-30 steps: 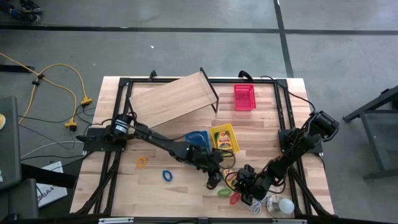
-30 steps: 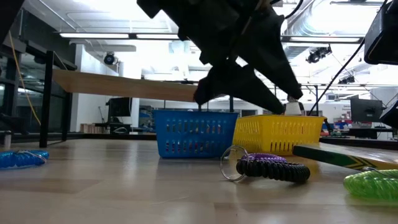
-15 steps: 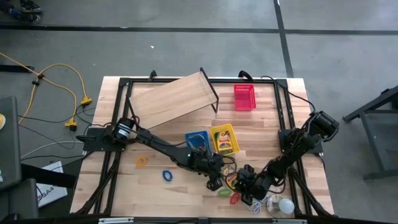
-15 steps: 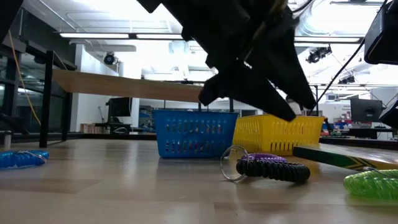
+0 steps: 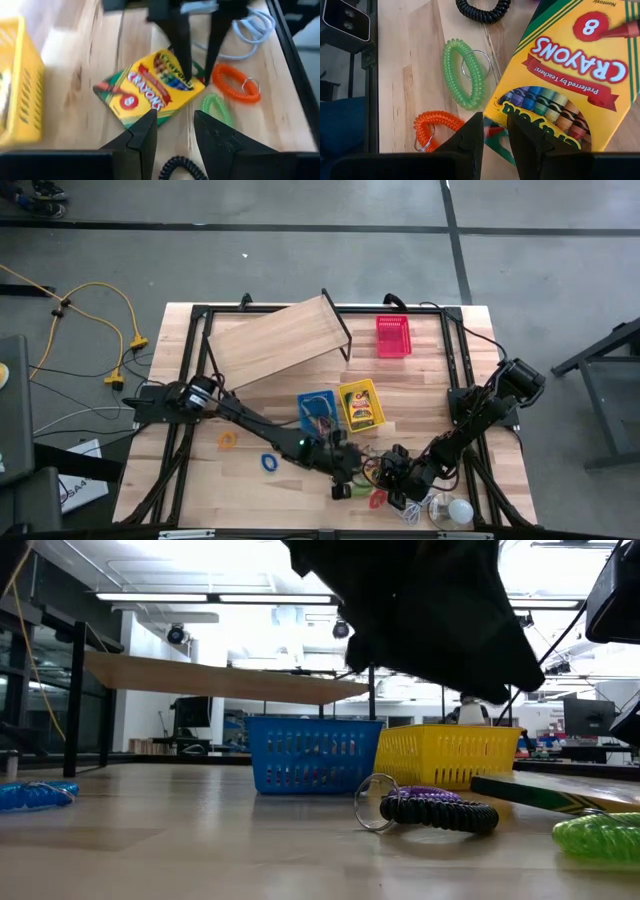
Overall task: Pick & Place Office Desk Supplies
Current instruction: Put the yellow crayon box into the yellow bin
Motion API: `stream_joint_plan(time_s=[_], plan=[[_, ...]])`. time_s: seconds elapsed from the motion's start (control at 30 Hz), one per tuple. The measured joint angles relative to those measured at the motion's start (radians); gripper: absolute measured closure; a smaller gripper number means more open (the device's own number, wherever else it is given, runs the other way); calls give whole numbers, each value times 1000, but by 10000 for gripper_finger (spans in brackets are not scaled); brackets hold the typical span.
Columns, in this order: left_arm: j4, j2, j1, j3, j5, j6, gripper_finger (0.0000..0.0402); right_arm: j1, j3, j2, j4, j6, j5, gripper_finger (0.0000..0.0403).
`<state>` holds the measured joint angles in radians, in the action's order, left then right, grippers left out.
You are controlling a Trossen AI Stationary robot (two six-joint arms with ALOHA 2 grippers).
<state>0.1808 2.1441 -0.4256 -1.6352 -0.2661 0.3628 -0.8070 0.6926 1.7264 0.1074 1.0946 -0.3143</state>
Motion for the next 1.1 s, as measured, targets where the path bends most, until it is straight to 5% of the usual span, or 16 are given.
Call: stream_joint_plan(time_s=[0.33, 0.57, 1.1], plan=[[12, 14, -117, -1, -294, -600, 276, 0, 0, 0, 1, 0, 0, 323], [-59, 75, -125, 0, -370, -841, 276, 3, 0, 0, 4, 0, 3, 323], [-84, 93, -88, 1, -249, -912, 276, 2, 0, 0, 9, 0, 0, 323]])
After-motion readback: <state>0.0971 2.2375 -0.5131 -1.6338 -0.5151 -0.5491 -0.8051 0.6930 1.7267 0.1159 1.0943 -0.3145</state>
